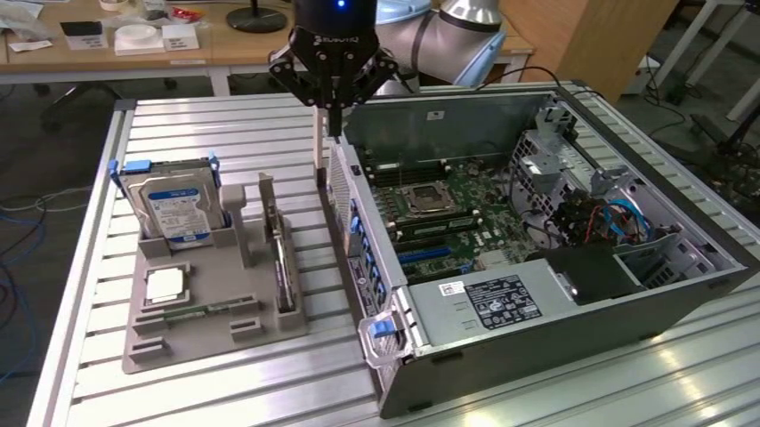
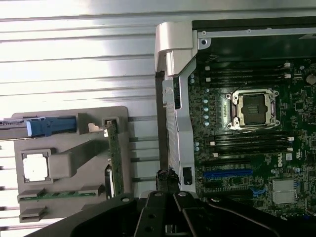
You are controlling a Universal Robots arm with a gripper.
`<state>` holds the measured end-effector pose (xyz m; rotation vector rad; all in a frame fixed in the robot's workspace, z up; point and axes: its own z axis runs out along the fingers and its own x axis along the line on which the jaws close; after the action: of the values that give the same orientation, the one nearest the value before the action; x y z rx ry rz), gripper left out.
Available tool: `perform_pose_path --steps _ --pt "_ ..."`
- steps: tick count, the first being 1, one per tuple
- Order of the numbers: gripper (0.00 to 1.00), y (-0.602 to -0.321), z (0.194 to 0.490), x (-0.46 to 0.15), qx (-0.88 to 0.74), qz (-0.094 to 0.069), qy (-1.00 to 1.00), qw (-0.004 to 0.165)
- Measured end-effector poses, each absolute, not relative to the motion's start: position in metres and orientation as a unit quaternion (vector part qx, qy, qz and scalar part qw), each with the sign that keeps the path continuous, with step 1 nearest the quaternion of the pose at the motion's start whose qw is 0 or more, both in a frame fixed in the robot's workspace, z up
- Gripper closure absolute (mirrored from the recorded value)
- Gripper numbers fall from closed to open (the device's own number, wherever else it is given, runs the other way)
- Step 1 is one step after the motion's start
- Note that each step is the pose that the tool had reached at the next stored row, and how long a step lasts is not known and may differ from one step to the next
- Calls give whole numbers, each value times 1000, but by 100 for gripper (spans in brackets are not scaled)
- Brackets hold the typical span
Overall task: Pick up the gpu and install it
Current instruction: 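Reach for the gpu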
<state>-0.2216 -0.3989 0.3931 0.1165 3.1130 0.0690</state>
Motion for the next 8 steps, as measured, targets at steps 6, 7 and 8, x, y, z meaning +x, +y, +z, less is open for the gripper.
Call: perform_pose_path --steps 6,7,8 --pt "89 -399 393 -230 37 22 999 13" --pt "89 -399 393 -232 37 22 999 13" --pt "89 -399 393 -233 37 22 999 13"
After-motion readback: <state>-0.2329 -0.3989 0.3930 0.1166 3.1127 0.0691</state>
